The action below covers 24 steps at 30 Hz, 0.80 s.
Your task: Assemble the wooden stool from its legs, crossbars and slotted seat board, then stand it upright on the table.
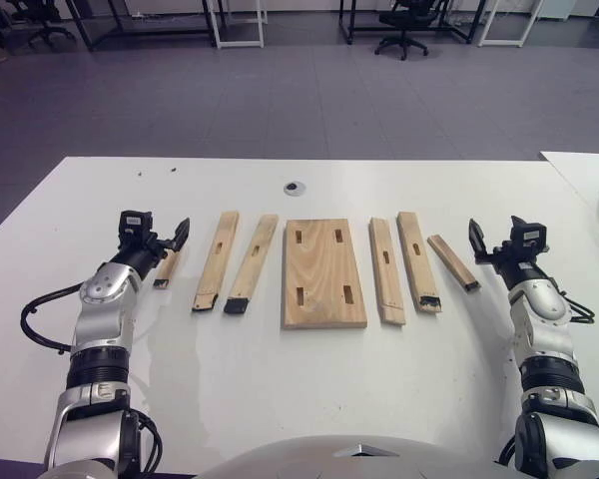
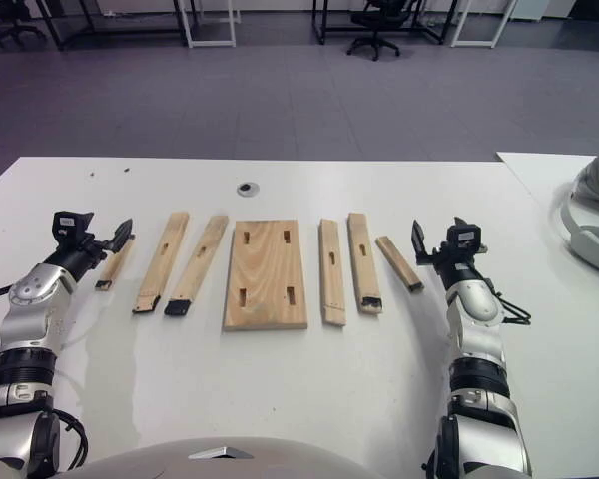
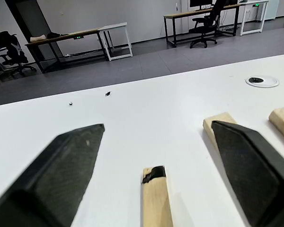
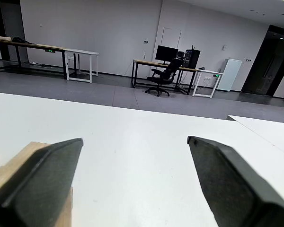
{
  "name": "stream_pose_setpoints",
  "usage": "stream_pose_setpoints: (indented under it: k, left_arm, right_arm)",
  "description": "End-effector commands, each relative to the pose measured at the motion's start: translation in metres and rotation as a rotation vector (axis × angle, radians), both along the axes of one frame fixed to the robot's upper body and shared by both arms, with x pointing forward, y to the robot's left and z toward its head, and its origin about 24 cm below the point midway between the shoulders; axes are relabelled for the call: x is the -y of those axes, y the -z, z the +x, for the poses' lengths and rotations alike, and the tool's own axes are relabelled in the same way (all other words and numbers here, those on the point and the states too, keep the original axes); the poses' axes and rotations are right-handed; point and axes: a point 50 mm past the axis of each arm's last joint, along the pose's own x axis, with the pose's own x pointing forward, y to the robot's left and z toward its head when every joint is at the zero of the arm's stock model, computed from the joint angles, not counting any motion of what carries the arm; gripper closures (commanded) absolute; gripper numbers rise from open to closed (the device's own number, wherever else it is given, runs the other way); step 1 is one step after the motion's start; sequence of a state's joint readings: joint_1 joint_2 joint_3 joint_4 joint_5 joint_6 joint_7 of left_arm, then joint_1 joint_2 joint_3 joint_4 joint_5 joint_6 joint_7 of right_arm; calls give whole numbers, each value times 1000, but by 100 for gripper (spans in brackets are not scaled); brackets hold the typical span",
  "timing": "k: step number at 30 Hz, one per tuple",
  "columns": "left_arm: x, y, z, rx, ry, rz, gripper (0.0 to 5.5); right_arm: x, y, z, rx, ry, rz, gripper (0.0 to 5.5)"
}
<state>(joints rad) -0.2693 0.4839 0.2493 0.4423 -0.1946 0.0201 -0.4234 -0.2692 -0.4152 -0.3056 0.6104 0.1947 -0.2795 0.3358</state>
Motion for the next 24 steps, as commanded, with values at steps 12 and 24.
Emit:
stream_pose_setpoints:
  k: [12,24]
  left_arm:
    - [-15,55,-32,-373,-40,-35,309]
    - [66,-30,19,122,315,-72,422]
  right_arm:
    - [-6,1,1,2,-3,5,137]
    - [-100,-80,33,152,-499,474,137]
